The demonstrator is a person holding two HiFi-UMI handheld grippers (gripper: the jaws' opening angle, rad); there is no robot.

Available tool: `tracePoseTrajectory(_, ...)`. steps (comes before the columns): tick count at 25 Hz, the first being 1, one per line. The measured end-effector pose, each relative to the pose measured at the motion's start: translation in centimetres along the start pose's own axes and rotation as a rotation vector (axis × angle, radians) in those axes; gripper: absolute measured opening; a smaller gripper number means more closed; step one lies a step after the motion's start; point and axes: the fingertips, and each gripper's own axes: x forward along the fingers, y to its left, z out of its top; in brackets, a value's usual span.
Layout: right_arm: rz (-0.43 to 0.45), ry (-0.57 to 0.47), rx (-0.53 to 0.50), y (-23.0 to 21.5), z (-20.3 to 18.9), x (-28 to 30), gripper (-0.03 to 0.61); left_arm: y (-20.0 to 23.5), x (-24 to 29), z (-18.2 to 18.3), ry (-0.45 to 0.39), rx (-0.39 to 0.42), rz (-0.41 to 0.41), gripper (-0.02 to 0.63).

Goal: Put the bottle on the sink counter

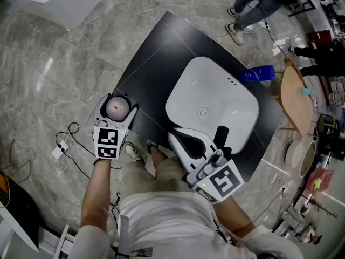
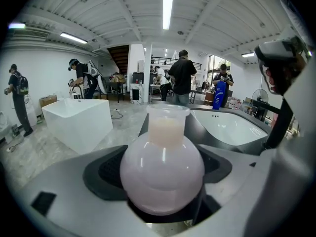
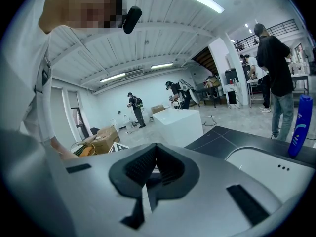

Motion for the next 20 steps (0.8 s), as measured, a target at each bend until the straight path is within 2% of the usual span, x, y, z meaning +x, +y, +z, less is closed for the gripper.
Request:
tracePoseTrajectory(9, -0.012, -0.033, -0.01, 0.2, 1.3, -1.3, 0.011, -0.7, 0.5, -1.0, 0.07, 0.057, -0.006, 0.414)
tracePoseTrajectory(20, -0.069, -0.085, -0.011, 1.1, 2.2, -4.9, 0.011, -0.7, 0.5, -1.1, 0.096, 0.054, -0.008, 0.414)
